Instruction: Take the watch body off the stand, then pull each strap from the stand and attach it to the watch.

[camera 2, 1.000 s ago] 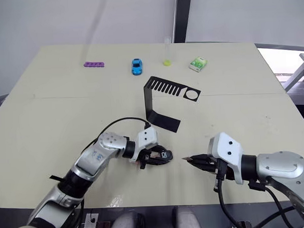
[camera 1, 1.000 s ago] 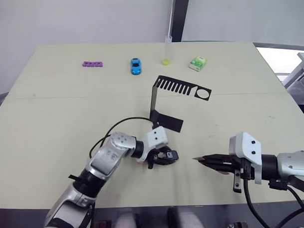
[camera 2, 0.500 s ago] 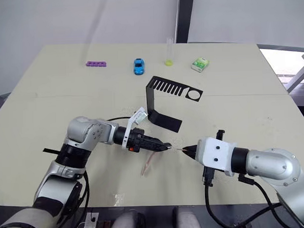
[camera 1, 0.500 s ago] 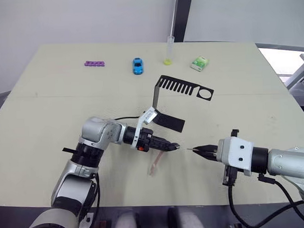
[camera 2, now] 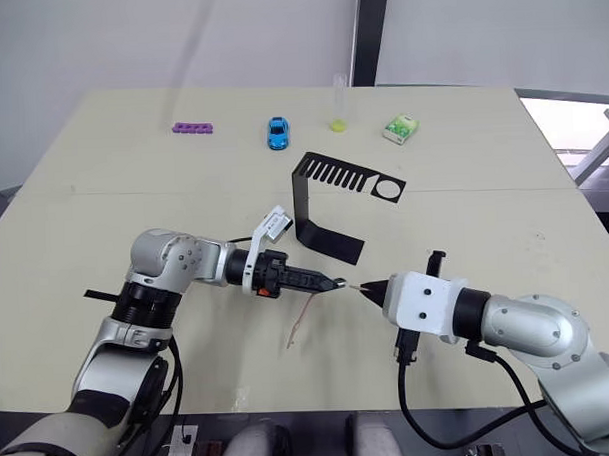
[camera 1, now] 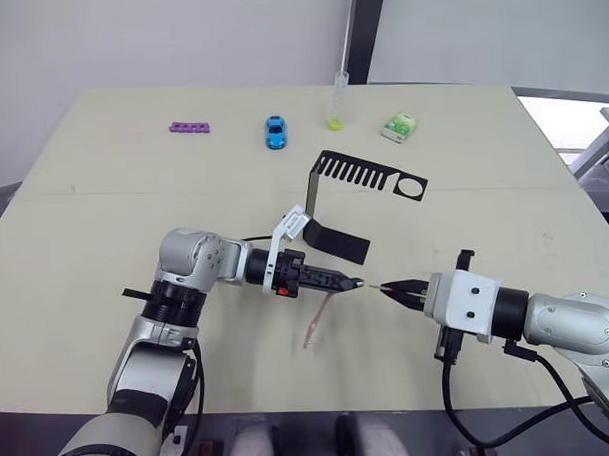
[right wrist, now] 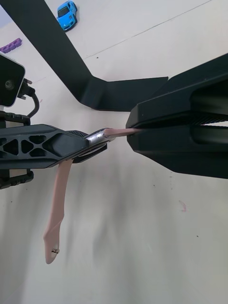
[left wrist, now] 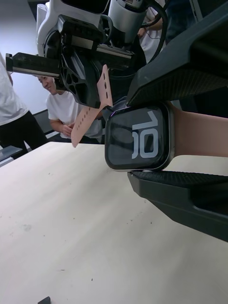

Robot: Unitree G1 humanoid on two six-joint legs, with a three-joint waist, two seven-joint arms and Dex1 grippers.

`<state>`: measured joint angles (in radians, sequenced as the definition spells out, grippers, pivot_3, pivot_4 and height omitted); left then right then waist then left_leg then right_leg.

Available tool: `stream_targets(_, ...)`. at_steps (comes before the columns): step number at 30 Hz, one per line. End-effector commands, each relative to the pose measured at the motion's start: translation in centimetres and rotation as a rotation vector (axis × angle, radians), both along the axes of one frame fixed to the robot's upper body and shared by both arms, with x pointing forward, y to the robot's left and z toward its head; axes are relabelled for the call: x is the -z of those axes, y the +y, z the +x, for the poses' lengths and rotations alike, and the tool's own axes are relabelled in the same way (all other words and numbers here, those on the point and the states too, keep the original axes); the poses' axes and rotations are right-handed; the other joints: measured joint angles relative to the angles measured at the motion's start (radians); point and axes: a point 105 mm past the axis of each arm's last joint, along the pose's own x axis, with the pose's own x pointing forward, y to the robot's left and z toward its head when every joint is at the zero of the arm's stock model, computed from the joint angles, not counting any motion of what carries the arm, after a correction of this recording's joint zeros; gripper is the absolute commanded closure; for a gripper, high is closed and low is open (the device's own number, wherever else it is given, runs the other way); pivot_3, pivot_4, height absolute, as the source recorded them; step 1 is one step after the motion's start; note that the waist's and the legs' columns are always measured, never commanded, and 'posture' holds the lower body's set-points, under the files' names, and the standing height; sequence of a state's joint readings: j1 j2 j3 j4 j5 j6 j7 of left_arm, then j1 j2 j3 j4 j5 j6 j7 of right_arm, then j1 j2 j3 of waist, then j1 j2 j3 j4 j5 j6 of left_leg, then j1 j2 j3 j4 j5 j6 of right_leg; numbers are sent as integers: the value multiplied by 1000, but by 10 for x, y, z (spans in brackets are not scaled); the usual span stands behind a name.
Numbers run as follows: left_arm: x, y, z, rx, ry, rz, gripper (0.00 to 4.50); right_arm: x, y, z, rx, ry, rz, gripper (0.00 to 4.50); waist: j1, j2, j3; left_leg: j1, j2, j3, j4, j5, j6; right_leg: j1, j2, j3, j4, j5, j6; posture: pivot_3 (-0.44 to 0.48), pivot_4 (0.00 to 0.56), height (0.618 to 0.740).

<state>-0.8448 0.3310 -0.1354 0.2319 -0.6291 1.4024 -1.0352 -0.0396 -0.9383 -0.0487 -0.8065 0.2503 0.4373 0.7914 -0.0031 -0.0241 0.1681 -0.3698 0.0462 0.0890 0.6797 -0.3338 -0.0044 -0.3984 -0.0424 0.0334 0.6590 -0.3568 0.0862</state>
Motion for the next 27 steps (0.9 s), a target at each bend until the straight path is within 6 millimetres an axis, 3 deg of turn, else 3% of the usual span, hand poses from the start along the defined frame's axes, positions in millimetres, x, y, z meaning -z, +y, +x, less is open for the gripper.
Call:
stream_targets(1,-10,-1,-1,11,-26,-41,2904,-8,0,2,8,-47,1,4500,0,0,0,0,0,0,0,0,0,0,0,0,0,0,0,0,150,740)
stream_targets(27,-18,-3,-1,20,-20,-75,2904,-7,4,3,9,-41,15,4500,0,0,0,0,0,0,0,0,0,0,0,0,0,0,0,0,150,740)
